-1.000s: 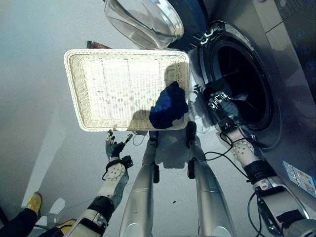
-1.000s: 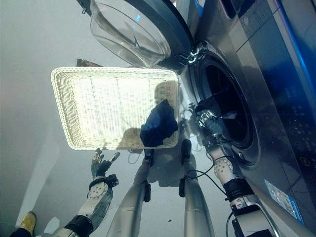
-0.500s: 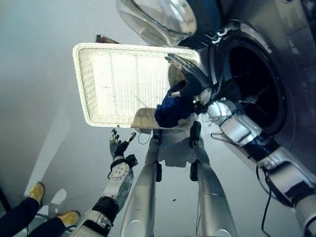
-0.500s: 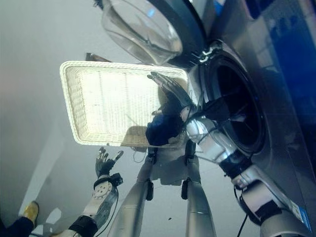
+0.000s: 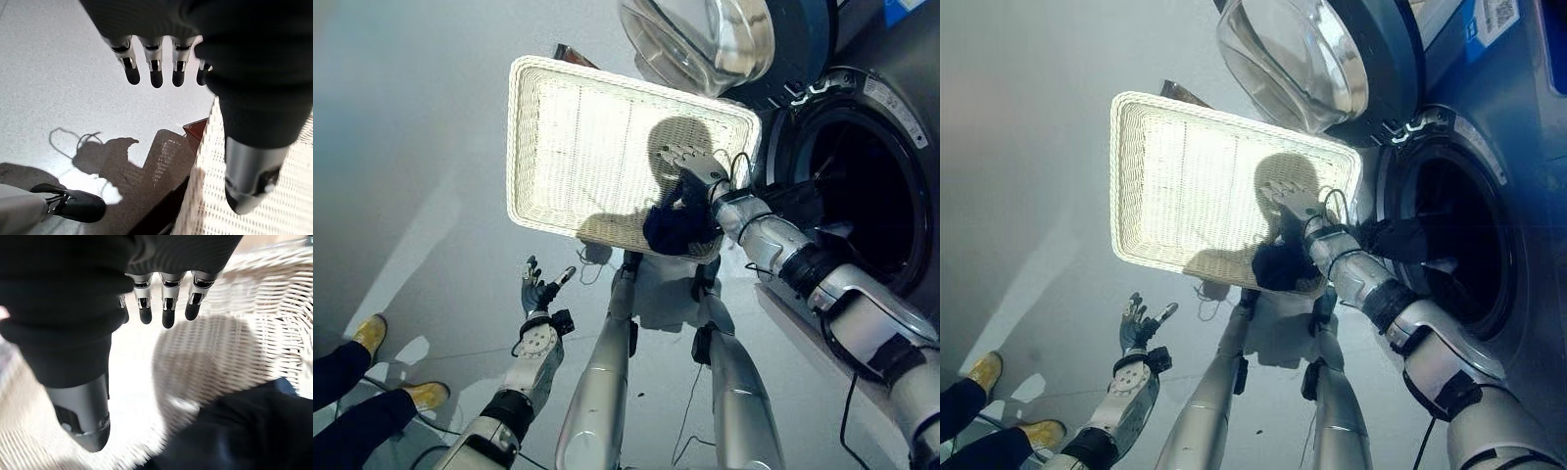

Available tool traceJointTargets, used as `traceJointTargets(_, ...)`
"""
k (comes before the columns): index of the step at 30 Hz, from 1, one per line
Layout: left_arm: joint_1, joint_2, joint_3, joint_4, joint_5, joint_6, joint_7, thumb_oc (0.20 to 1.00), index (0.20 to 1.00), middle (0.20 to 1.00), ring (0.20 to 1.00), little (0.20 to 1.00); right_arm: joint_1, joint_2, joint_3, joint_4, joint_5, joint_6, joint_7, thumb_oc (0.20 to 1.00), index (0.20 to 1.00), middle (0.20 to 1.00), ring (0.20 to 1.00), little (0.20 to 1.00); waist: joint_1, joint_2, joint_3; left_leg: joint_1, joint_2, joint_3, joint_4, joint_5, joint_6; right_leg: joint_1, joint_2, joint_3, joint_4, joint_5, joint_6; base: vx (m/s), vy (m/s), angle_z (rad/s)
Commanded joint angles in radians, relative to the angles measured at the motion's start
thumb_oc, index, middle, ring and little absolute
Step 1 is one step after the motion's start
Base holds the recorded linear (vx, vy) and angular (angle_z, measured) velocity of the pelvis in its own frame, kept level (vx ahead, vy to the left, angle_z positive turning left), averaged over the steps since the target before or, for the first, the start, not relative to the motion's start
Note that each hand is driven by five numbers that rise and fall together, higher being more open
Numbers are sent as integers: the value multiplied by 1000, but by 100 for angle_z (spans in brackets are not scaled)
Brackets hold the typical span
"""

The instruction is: Put the clothes into the washing machine.

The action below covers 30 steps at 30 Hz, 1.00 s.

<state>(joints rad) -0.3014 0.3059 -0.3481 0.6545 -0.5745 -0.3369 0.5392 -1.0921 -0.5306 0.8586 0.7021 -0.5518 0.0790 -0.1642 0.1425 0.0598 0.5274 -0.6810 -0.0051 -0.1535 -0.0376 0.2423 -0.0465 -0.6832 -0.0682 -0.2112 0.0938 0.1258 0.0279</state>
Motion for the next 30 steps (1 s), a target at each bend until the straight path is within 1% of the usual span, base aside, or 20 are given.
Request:
traceJointTargets(1, -9, 33, -13, 4, -18, -16, -6, 1000, 1000, 1000, 1000, 1000, -23, -21, 34, 29, -35, 26, 56, 1000, 1000, 1000, 1000, 1000, 54, -9, -7, -30, -41, 27, 10, 15, 17, 2, -51, -5, 21, 59, 89, 14, -55, 11)
traceJointTargets(2, -16, 34, -16, 4, -15, -16, -7, 1000, 1000, 1000, 1000, 1000, -38, -12, 53, 70, -45, 40, 82, 1000, 1000, 1000, 1000, 1000, 62, -6, -7, -41, -42, 21, 11, 22, 17, -5, -51, -10, 21, 64, 89, 24, -61, 9)
traceJointTargets(3, -11, 36, -20, 2, -15, -16, -8, 1000, 1000, 1000, 1000, 1000, -36, -3, 57, 101, -44, 38, 91, 1000, 1000, 1000, 1000, 1000, 66, -4, -7, -35, -42, 20, 7, 19, 17, 0, -52, -12, 22, 58, 90, 10, -54, 12)
traceJointTargets(4, -10, 38, -22, 0, -12, -17, -11, 1000, 1000, 1000, 1000, 1000, -43, 3, 67, 132, -33, 57, 127, 1000, 1000, 1000, 1000, 1000, 72, -1, -7, -40, -42, 16, 7, 20, 17, -3, -53, -16, 23, 57, 90, 5, -62, 13)
traceJointTargets(5, -17, 42, -26, -5, -11, -13, -11, 1000, 1000, 1000, 1000, 1000, -53, 16, 68, 186, -56, 71, 165, 1000, 1000, 1000, 1000, 1000, 80, 2, -7, -54, -42, 12, 8, 27, 16, -12, -55, -23, 22, 63, 91, 4, -52, 12)
traceJointTargets(6, -13, 43, -27, -6, -11, -13, -12, 1000, 1000, 1000, 1000, 1000, -52, 19, 69, 194, -62, 73, 177, 1000, 1000, 1000, 1000, 1000, 82, 2, -7, -47, -41, 12, 5, 24, 16, -7, -55, -23, 24, 57, 91, 2, -56, 9)
traceJointTargets(8, -22, 46, -28, -13, -2, -6, -14, 1000, 1000, 1000, 1000, 1000, -64, 37, 82, 277, -52, 99, 255, 1000, 1000, 1000, 1000, 1000, 94, 6, -7, -63, -43, 1, 2, 32, 17, -14, -55, -32, 19, 61, 90, 4, -56, 5)
traceJointTargets(9, -17, 46, -29, -13, -2, -6, -14, 1000, 1000, 1000, 1000, 1000, -60, 39, 82, 278, -52, 98, 255, 1000, 1000, 1000, 1000, 1000, 94, 5, -7, -54, -42, 2, -1, 28, 17, -8, -55, -31, 21, 55, 90, 5, -53, 3)
traceJointTargets(11, -23, 54, -31, -20, 1, -1, -23, 1000, 1000, 1000, 1000, 1000, -64, 53, 85, 342, -38, 109, 315, 1000, 1000, 1000, 1000, 1000, 104, 9, -7, -68, -45, -8, 0, 36, 17, -16, -57, -39, 16, 64, 89, 2, -61, 4)
traceJointTargets(13, -21, 59, -31, -27, 5, 8, -27, 1000, 1000, 1000, 1000, 1000, -63, 64, 80, 368, -15, 111, 349, 1000, 1000, 1000, 1000, 1000, 109, 9, -7, -59, -45, -11, -5, 33, 16, -8, -57, -40, 15, 59, 89, 7, -63, 3)
traceJointTargets(15, -21, 61, -28, -36, 13, 17, -31, 1000, 1000, 1000, 1000, 1000, -60, 75, 70, 389, 4, 100, 403, 1000, 1000, 1000, 1000, 1000, 114, 9, -7, -60, -46, -16, -7, 34, 16, -7, -57, -43, 12, 61, 88, 11, -56, 4)
traceJointTargets(17, -21, 64, -25, -42, 14, 23, -33, 1000, 1000, 1000, 1000, 1000, -57, 79, 66, 394, 22, 92, 420, 1000, 1000, 1000, 1000, 1000, 116, 8, -7, -60, -46, -17, -7, 35, 16, -6, -57, -45, 11, 61, 88, 10, -39, 8)
traceJointTargets(18, -28, 69, -24, -54, 18, 34, -34, 1000, 1000, 1000, 1000, 1000, -55, 89, 55, 395, 65, 76, 479, 1000, 1000, 1000, 1000, 1000, 118, 6, -7, -71, -46, -23, -3, 40, 14, -13, -58, -47, 8, 68, 88, 12, -41, 10)
traceJointTargets(20, -26, 73, -23, -57, 19, 38, -38, 1000, 1000, 1000, 1000, 1000, -46, 96, 47, 396, 76, 62, 521, 1000, 1000, 1000, 1000, 1000, 120, 4, -7, -62, -45, -24, -5, 36, 13, -6, -57, -47, 10, 62, 86, 8, -29, 6)
traceJointTargets(24, -31, 74, -19, -57, 19, 40, -41, 1000, 1000, 1000, 1000, 1000, -47, 99, 45, 397, 71, 48, 547, 1000, 1000, 1000, 1000, 1000, 120, 3, -7, -72, -45, -26, -3, 42, 12, -11, -56, -48, 7, 67, 86, 0, 0, 0)
traceJointTargets(25, -33, 75, -20, -62, 19, 40, -41, 1000, 1000, 1000, 1000, 1000, -32, 105, 51, 397, 80, 29, 600, 686, 686, 686, 686, 686, 121, 3, -7, -75, -45, -30, -4, 47, 11, -15, -55, -46, 5, 69, 84, 0, 0, 0)
traceJointTargets(26, -29, 73, -24, -63, 20, 40, -39, 1000, 1000, 1000, 1000, 1000, -16, 114, 53, 401, 93, 25, 628, 473, 473, 473, 473, 473, 121, 4, -7, -67, -44, -30, -8, 43, 11, -10, -55, -44, 6, 63, 83, 0, 0, 0)
traceJointTargets(28, -33, 72, -27, -69, 21, 42, -33, 1000, 1000, 1000, 1000, 1000, -8, 119, 50, 401, 130, 24, 675, 263, 263, 263, 263, 263, 120, 5, -7, -79, -45, -32, -4, 48, 13, -18, -54, -44, 3, 69, 81, 0, 0, 0)
traceJointTargets(29, -34, 73, -28, -69, 20, 43, -33, 1000, 1000, 1000, 1000, 1000, 2, 127, 44, 401, 161, 28, 711, 244, 244, 244, 244, 244, 121, 6, -7, -78, -46, -34, -5, 48, 12, -19, -53, -44, 2, 68, 79, 0, 0, 0)
traceJointTargets(30, -30, 74, -29, -68, 19, 44, -33, 1000, 1000, 1000, 1000, 1000, 11, 132, 41, 401, 174, 29, 731, 244, 244, 244, 244, 244, 121, 6, -7, -69, -45, -34, -8, 43, 12, -13, -53, -42, 5, 61, 78, 0, 0, 0)
